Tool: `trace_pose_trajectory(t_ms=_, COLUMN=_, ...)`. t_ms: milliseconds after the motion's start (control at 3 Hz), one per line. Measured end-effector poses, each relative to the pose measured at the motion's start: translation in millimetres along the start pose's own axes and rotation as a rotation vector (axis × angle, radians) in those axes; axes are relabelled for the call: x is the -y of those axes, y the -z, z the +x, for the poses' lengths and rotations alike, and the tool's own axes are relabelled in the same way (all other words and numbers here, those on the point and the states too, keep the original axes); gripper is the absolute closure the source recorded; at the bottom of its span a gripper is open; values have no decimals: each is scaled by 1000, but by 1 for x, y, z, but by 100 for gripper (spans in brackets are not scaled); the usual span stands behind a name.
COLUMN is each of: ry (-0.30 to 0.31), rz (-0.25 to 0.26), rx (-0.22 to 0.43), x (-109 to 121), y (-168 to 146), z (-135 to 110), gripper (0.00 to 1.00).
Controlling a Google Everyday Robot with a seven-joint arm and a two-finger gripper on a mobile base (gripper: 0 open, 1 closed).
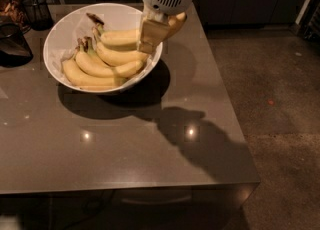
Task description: Pick banana from white bowl
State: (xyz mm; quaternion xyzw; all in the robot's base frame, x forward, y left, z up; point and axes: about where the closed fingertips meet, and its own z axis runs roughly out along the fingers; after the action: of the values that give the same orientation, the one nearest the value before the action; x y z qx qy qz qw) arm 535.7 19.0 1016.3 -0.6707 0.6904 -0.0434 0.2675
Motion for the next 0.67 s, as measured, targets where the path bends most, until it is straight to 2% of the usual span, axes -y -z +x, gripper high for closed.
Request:
trace_pose_trajectory(t_ms=333, ry=-75, rz=35, rx=-13, x=-22, y=25, z=4, gripper=100)
trace_pose_trajectory(t_ms=667, ry=-151, rz=51, rx=-15, x=-43, y=37, z=10, gripper=100)
